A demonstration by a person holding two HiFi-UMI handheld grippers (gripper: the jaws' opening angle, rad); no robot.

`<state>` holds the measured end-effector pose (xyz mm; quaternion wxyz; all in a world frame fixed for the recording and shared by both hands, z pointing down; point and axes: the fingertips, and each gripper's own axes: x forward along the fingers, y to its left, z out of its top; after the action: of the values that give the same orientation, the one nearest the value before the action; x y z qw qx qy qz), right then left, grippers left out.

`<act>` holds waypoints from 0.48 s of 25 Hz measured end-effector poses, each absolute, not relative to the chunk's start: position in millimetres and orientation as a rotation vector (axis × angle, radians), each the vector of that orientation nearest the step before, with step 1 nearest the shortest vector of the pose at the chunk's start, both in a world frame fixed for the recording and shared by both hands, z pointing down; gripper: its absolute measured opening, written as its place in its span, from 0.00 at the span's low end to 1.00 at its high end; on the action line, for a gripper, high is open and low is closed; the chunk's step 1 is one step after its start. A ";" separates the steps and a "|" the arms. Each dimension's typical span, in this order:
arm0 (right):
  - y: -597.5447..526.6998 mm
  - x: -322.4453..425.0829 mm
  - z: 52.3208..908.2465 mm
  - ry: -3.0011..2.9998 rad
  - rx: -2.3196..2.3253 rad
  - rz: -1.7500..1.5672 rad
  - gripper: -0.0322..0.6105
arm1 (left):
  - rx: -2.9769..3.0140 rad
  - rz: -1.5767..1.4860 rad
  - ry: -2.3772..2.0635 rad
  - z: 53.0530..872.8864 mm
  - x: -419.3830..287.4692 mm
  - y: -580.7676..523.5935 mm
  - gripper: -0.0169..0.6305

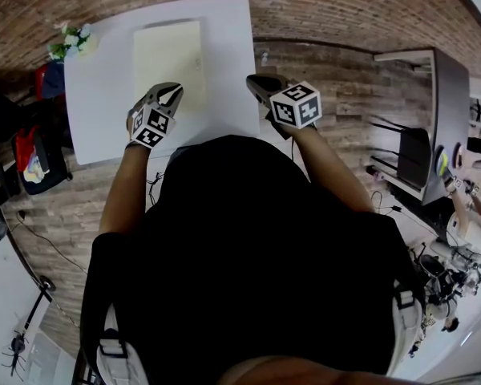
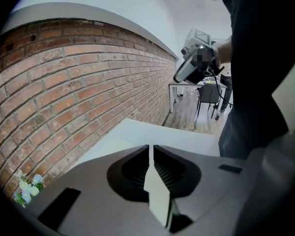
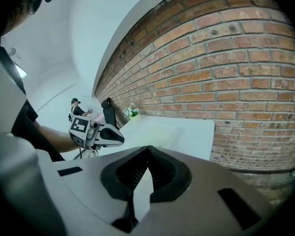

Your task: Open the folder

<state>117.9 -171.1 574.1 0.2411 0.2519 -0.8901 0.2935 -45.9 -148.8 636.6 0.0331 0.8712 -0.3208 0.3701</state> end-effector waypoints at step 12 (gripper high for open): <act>-161.8 126.9 589.0 -2.409 0.688 0.835 0.09 | 2.661 1.184 -0.901 677.5 -25.3 -137.2 0.24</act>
<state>126.9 -161.8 589.0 0.2477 0.2522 -0.8839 0.3062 -25.3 -137.2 677.5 0.0466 0.8718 -0.2953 0.3880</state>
